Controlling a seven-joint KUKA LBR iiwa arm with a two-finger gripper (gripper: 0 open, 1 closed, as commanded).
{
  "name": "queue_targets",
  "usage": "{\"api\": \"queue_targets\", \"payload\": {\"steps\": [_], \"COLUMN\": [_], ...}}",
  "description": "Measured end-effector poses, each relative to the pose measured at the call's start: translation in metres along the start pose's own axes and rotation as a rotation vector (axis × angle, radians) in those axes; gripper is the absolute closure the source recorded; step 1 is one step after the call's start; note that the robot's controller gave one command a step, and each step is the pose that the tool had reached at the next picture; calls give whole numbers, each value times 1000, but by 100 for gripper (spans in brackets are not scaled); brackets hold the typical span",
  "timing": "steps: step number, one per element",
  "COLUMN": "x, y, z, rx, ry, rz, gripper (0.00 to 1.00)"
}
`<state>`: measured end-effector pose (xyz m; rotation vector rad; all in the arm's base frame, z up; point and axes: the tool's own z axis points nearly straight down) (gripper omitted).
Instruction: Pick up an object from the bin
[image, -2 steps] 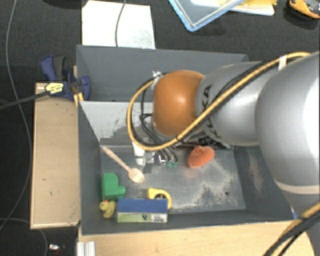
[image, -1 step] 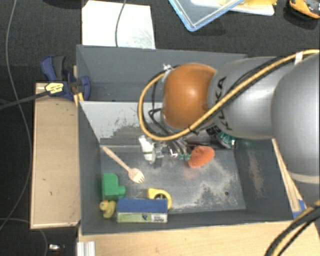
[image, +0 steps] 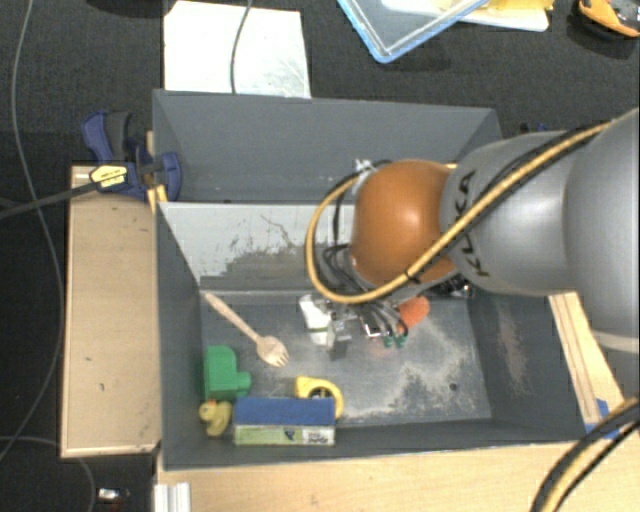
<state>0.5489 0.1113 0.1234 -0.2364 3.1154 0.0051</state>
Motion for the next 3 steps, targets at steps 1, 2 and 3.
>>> {"api": "queue_targets", "payload": {"steps": [1,2,3], "x": [-19,-7,-22], "y": [19,2,0], "z": [-38,-76,-80], "rx": [-1,1,-2], "ry": [-9,4,-8], "rz": [-3,-33,-44], "gripper": [100,100,100]}}
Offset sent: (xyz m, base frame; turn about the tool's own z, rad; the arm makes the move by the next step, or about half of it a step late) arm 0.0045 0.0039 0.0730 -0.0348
